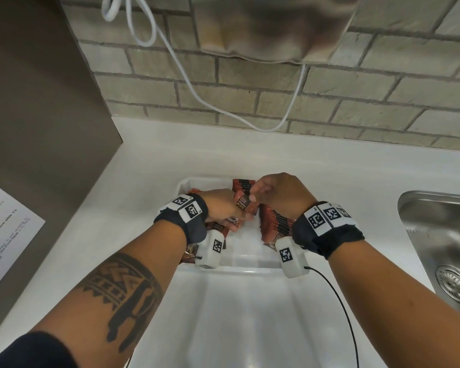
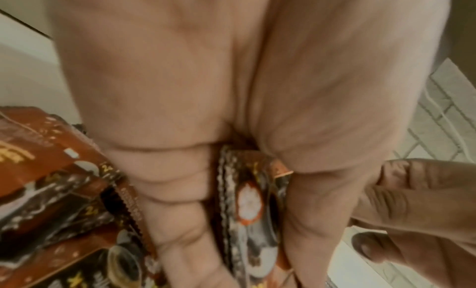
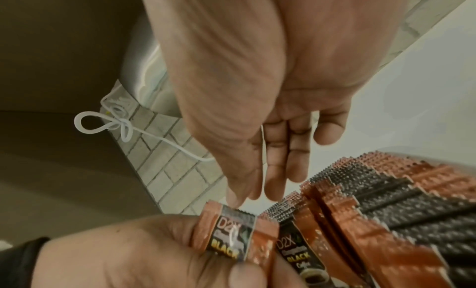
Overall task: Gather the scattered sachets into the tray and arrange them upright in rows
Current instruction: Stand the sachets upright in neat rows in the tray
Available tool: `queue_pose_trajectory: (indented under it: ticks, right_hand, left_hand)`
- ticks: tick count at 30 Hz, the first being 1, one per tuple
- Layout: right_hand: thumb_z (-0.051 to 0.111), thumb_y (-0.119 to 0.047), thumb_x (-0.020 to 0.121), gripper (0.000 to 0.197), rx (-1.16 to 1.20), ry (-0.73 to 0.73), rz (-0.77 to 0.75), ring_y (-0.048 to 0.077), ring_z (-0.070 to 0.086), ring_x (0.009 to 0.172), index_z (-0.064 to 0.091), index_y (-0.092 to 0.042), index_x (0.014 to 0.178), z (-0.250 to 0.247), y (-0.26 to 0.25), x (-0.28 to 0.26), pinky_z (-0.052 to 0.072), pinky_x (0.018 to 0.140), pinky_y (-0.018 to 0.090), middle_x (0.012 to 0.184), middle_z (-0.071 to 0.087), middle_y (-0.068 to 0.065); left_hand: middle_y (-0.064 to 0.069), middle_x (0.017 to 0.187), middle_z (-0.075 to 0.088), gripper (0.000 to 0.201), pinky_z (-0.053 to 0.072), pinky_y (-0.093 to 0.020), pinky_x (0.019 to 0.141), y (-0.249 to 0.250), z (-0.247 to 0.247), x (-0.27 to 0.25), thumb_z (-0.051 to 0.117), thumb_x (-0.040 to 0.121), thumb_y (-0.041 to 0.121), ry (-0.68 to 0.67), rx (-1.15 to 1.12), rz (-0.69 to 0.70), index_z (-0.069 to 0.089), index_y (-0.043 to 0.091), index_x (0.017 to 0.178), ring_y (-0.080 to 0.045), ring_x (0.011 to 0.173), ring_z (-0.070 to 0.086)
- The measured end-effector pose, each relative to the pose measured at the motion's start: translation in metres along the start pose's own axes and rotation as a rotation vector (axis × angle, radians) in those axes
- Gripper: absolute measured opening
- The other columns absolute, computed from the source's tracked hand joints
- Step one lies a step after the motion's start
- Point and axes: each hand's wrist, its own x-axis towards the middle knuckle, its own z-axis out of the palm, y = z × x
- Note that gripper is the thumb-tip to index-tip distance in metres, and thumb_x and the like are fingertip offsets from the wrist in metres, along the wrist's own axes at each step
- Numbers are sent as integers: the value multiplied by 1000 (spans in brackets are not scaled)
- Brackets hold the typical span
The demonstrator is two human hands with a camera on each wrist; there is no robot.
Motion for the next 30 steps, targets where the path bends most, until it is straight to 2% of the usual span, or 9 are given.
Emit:
queue_pose_trajectory:
  ticks: [2,6,11,15,19,21,24,27,30]
  right_hand:
    - [76,-31,85,10,11,-11,2,3,65,86,74,-29,94,4,0,0,42,69,17,90,72,-10]
    - [78,-25,84,7,147,39,-7,8,66,79,74,-30,86,3,-2,1,45,70,21,84,73,-5]
    - [79,-23,85,8,262,122,-49,0,65,70,73,-29,83,-4,-7,-1,45,65,11,80,73,-5]
    - [79,-17,84,3,451,168,-80,0,68,69,76,-19,84,-7,-20,-2,48,67,11,78,75,-7]
    - [79,-29,84,7,291,179,-108,5,65,71,77,-22,85,-13,-24,-2,50,70,17,82,76,-2]
    - [78,-28,85,5,263,174,-110,4,63,69,76,-24,82,-15,-24,-1,49,70,18,81,75,-2]
    - [74,-26,87,8,159,240,-112,-4,60,67,75,-28,79,-18,-22,-1,43,68,16,78,73,-10]
    - [71,-27,89,8,-77,223,-92,6,57,83,77,-28,83,-17,-18,-2,42,77,23,91,63,-9]
    - [70,-27,86,12,-224,184,-38,15,52,98,78,-33,79,-5,-13,0,46,88,34,96,53,-8]
  left_hand:
    - [-21,116,71,37,59,-36,92,1,1,-3,76,90,14,16,-64,45,66,-7,119,-30,109,70]
    - [-13,111,75,32,61,-31,84,1,1,-12,79,86,14,61,-150,158,70,1,114,-26,108,71]
    - [-10,110,76,38,59,-27,74,-3,-7,-21,77,88,14,97,-218,272,67,4,123,-25,101,73]
    - [-14,108,76,37,62,-30,74,2,-10,-27,79,86,12,209,-186,351,68,-1,119,-23,92,75]
    - [-11,99,78,36,62,-42,83,-2,-12,-29,83,82,25,290,-159,373,73,6,110,-30,92,76]
    - [-12,98,78,36,62,-44,84,-5,-13,-29,82,82,25,294,-170,361,73,3,110,-29,92,76]
    - [-8,83,77,26,62,-35,76,-7,-19,-32,78,87,31,309,23,291,75,7,97,-22,75,75]
    - [2,64,72,32,53,-22,61,-9,-32,-35,71,91,42,308,366,78,72,13,78,-10,54,65]
    - [0,71,75,39,51,-24,62,-7,-31,-32,70,89,52,190,535,-42,73,13,86,-13,62,68]
